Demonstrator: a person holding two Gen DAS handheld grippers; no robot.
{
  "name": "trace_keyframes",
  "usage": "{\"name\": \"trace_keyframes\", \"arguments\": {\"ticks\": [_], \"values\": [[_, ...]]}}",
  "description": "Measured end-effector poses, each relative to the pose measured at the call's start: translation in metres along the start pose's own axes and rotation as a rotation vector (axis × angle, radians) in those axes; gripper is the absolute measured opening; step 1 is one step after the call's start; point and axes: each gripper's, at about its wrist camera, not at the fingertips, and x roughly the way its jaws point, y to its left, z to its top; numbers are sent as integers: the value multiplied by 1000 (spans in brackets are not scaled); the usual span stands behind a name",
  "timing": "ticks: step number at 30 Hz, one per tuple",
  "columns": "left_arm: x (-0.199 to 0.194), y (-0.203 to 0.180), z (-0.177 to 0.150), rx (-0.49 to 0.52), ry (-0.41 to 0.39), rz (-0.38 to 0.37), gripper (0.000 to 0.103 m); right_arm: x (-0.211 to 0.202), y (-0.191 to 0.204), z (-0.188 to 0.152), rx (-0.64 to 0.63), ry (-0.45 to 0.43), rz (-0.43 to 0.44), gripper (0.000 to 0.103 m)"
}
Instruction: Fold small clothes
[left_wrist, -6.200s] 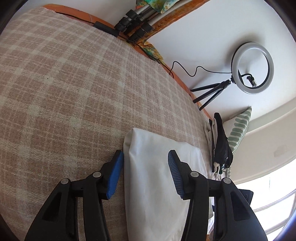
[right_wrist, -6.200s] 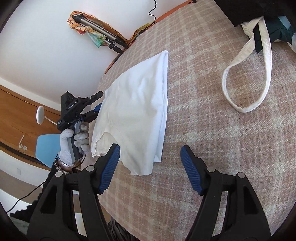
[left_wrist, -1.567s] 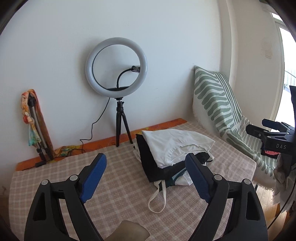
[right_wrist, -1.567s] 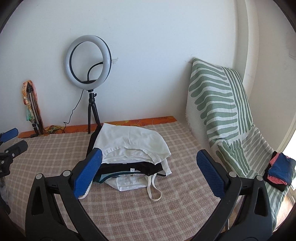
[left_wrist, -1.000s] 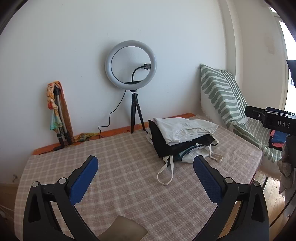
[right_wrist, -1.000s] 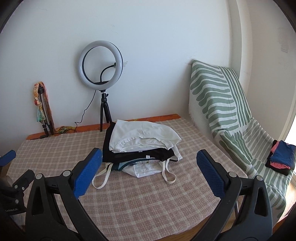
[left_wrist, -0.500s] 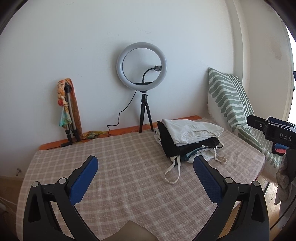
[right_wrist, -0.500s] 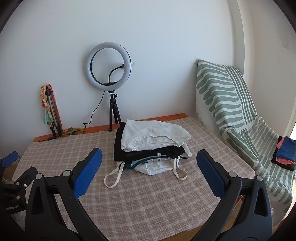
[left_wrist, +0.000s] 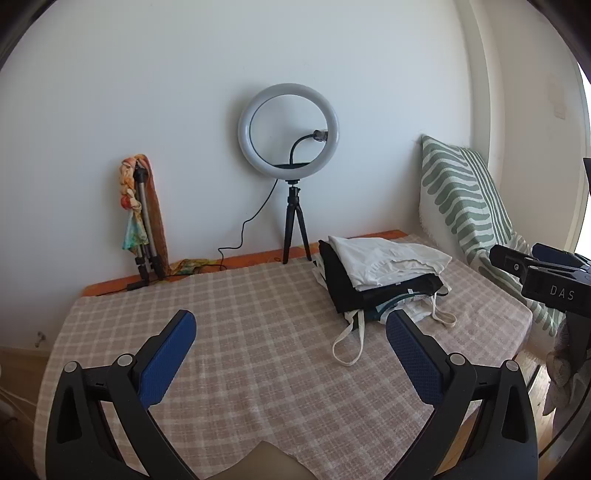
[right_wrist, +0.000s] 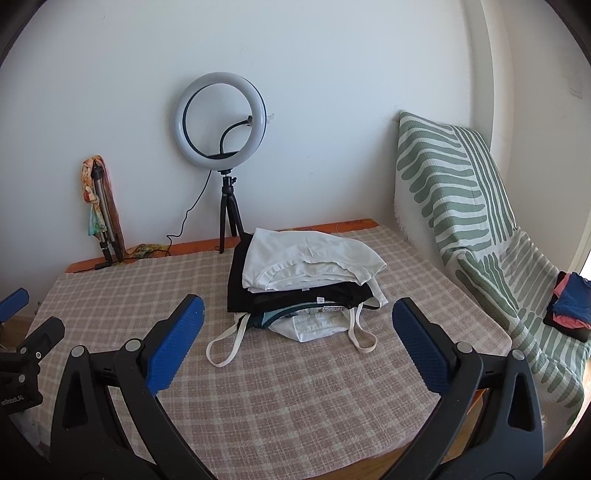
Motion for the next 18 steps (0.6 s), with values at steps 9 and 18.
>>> {"name": "trace_keyframes", "arguments": {"ticks": [9,18], "values": [[1,2,0,-14,3,-10,102,3,0,-2,8,8,13,103],[0,5,-1,-32,8,-18,102,3,3,-3,9,11,19,103]]}}
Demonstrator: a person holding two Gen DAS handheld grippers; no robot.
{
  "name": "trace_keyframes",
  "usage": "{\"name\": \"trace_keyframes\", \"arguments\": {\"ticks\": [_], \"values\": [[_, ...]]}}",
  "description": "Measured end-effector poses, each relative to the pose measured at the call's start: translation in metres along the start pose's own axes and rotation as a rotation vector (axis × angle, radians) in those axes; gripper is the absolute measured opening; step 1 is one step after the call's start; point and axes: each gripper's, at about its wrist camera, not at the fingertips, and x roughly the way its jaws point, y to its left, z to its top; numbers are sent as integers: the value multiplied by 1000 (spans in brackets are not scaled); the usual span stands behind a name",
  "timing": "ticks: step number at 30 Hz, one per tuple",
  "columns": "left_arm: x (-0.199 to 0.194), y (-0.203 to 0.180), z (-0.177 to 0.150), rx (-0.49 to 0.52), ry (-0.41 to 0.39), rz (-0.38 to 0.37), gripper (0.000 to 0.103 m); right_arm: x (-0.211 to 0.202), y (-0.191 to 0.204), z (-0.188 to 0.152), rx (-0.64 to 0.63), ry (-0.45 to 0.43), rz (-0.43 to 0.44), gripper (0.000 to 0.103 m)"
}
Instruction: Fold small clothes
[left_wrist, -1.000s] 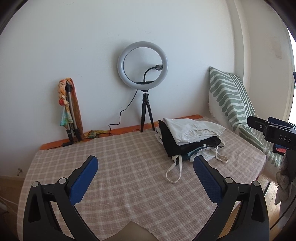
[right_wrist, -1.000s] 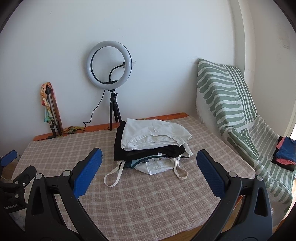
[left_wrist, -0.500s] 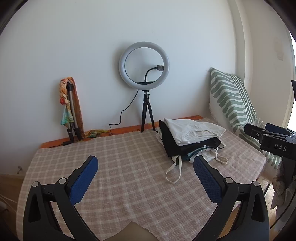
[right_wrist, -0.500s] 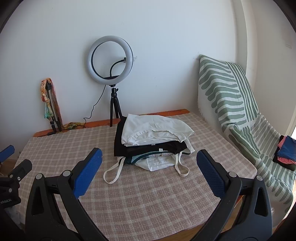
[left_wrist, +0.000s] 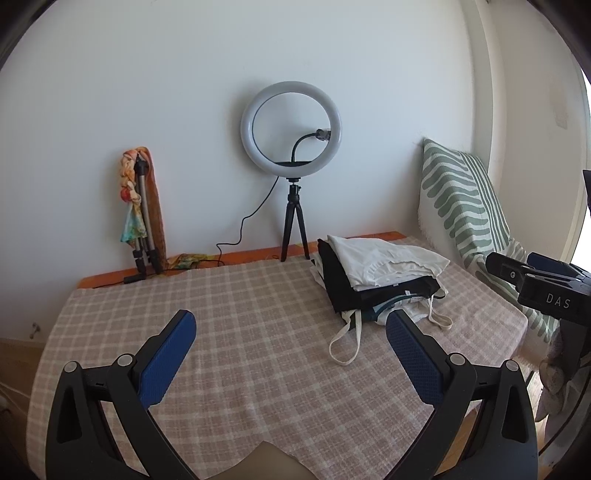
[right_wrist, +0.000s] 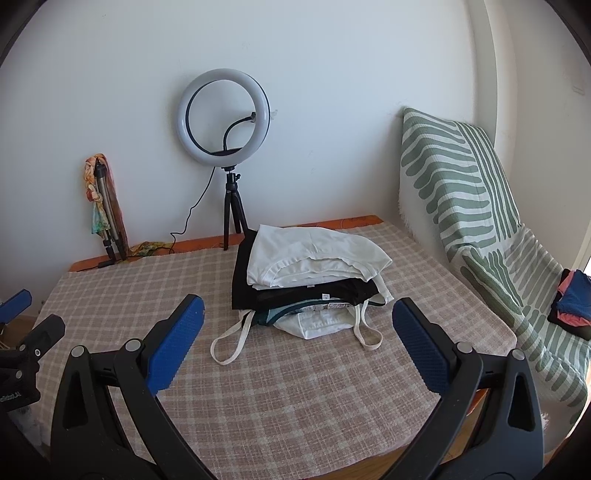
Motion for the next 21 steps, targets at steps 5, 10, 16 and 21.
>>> {"name": "trace_keyframes", "arguments": {"ticks": [5,10,16,21], "values": [[1,1,-1,-5,5,2,102,1,3,-1,-5,2,1,103],[1,2,-1,-10,9,0,102,6,3,0,-7,5,11,103],[-2,1,0,-2,-1,-4,102,9,1,0,-12,9,22,103],[-3,1,0,-8,-2,-3,102,9,1,-1,-14,11,19,103]]}}
